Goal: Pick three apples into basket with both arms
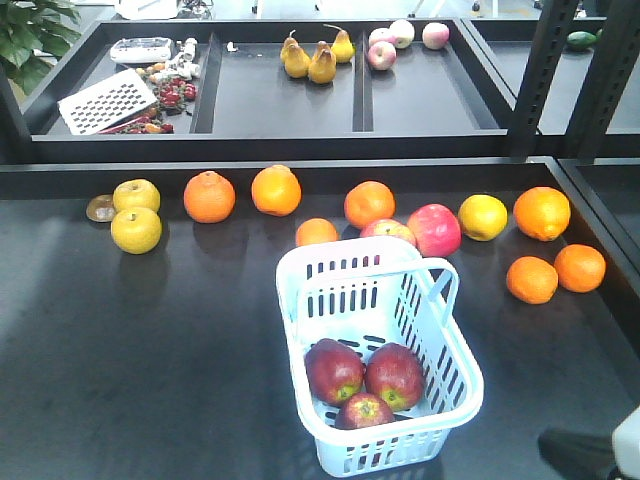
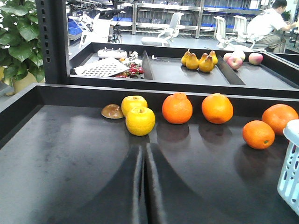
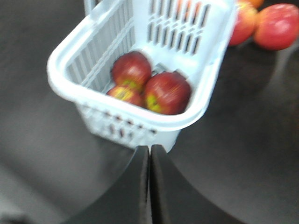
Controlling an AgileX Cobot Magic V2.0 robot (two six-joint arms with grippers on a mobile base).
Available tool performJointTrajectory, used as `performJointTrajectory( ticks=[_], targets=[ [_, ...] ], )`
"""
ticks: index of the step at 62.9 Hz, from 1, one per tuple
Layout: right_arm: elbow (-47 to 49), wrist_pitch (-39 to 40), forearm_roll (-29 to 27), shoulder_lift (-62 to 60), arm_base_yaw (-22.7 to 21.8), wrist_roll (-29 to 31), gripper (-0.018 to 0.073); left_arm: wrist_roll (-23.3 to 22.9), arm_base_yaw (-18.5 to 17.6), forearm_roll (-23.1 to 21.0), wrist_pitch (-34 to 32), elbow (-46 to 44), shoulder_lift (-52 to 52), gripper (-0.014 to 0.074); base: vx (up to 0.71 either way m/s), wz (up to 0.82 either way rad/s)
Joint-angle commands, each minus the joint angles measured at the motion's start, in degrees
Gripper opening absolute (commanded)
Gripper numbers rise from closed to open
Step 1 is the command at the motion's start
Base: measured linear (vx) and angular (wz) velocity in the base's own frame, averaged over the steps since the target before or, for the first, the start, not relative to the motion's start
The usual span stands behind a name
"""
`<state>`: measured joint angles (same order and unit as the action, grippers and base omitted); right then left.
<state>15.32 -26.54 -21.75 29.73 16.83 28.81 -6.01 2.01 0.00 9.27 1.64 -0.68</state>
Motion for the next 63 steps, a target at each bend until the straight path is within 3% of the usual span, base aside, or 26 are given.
performJointTrajectory(
  ticks=[1,12,20,28,40,45,63],
  targets=[
    [-2.3,12.4,2.0,-1.5,-0.2,-6.3,-0.0008,-0.4,0.2,-0.3,-4.4,0.1,-0.9,-0.0006,0.00,0.00],
    [-11.9,21.1,13.2,-9.2,-0.4,-22.7,-0.0008,-0.4,0.2,-0.3,-4.4,0.1,-0.9,-0.0006,0.00,0.00],
    [-17.4,21.1,15.5,-15.1,-4.1,-30.6,-0.0007,-0.4,0.2,-0.3,-4.4,0.1,-0.9,-0.0006,0.00,0.00],
    [-17.7,16.5,20.9,-21.4,-9.3,-31.7,-0.0007,-0.4,0.2,-0.3,-4.4,0.1,-0.9,-0.0006,0.00,0.00],
    [-17.8,16.0,28.8,-31.6,-15.6,-36.1,-0.0007,-0.4,0.2,-0.3,-4.4,0.1,-0.9,-0.0006,0.00,0.00],
    [-17.8,17.3,31.0,-31.2,-15.7,-36.2,-0.0007,-0.4,0.2,-0.3,-4.2,0.1,-0.9,-0.0006,0.00,0.00],
    [-17.8,21.2,31.2,-31.2,-15.5,-36.0,-0.0007,-0.4,0.2,-0.3,-3.9,0.1,-0.9,-0.0006,0.00,0.00]
  ],
)
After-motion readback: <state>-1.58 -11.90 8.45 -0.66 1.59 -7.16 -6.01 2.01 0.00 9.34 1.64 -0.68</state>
